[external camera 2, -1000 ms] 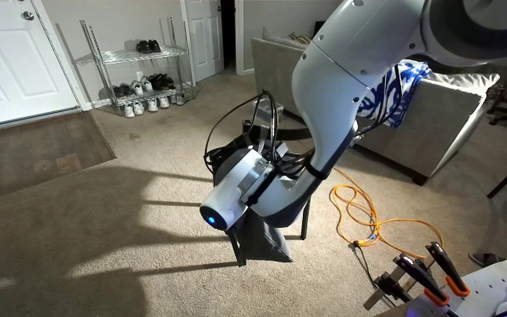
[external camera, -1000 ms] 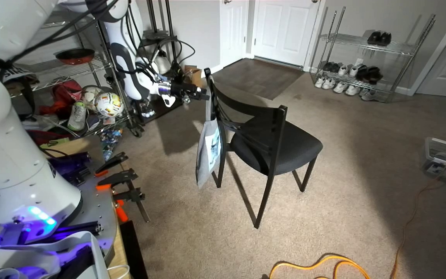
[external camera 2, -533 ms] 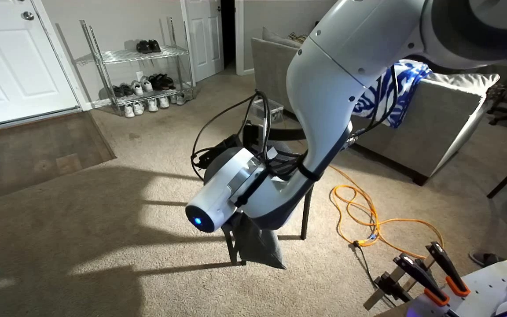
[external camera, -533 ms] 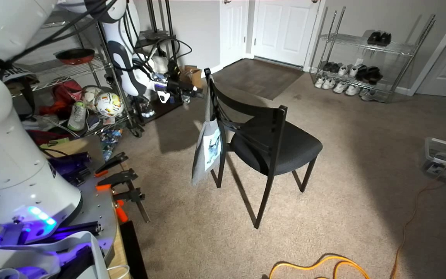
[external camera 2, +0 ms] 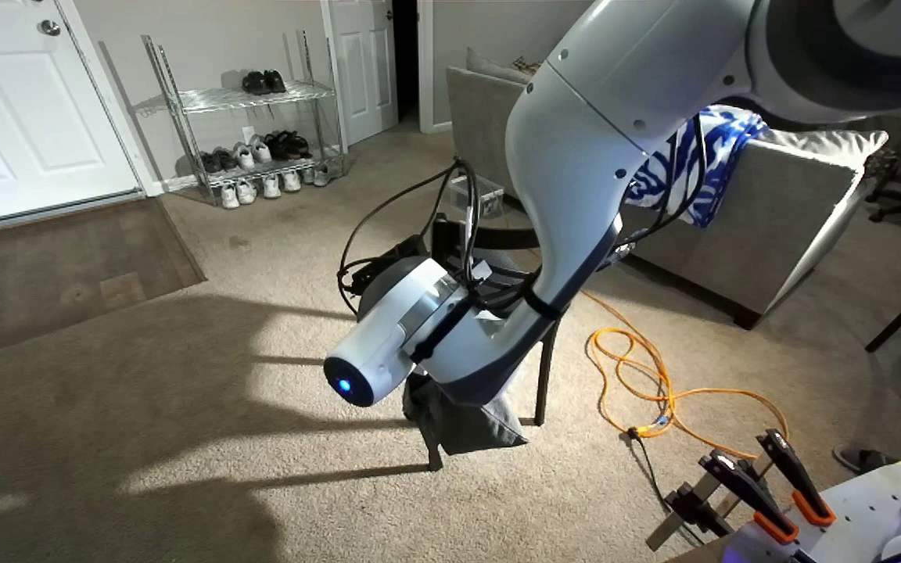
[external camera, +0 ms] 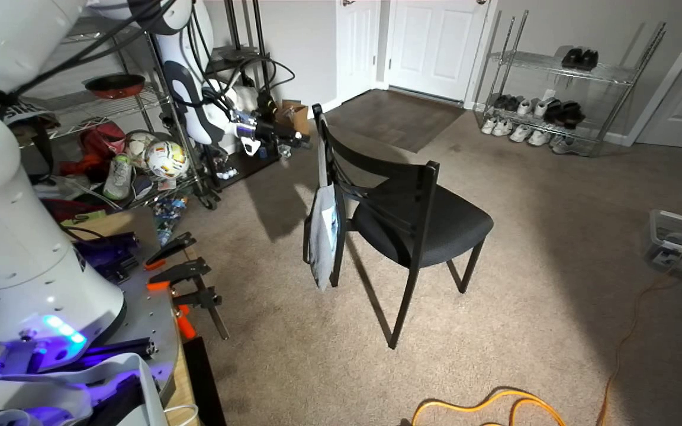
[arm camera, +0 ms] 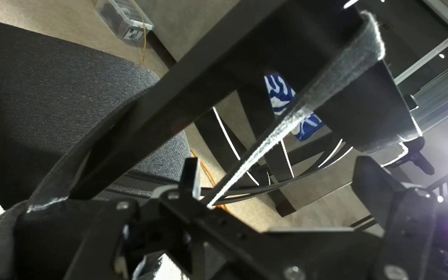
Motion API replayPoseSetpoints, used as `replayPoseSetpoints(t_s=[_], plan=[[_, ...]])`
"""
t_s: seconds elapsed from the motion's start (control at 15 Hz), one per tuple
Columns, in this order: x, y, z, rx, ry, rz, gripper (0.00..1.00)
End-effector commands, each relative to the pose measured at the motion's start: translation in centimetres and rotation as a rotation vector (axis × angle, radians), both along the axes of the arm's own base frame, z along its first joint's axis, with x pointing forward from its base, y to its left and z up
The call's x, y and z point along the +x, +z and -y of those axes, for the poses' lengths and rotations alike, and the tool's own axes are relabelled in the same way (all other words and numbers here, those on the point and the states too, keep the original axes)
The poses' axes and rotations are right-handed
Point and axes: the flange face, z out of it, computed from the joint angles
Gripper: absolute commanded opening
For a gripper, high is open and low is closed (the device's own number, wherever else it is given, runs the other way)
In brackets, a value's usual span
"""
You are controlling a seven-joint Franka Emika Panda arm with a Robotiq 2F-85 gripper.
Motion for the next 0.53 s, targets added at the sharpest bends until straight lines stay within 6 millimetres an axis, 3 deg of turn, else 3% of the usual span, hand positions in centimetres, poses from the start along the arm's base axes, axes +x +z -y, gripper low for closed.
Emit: replayPoseSetpoints(t_s=[0.0,0.47], plan=[[1.0,-0.3,1.5,-0.019,-0.041,-0.026,1.0],[2.2,-0.5,3.7,-0.042,-0.077,-0.017,1.0]])
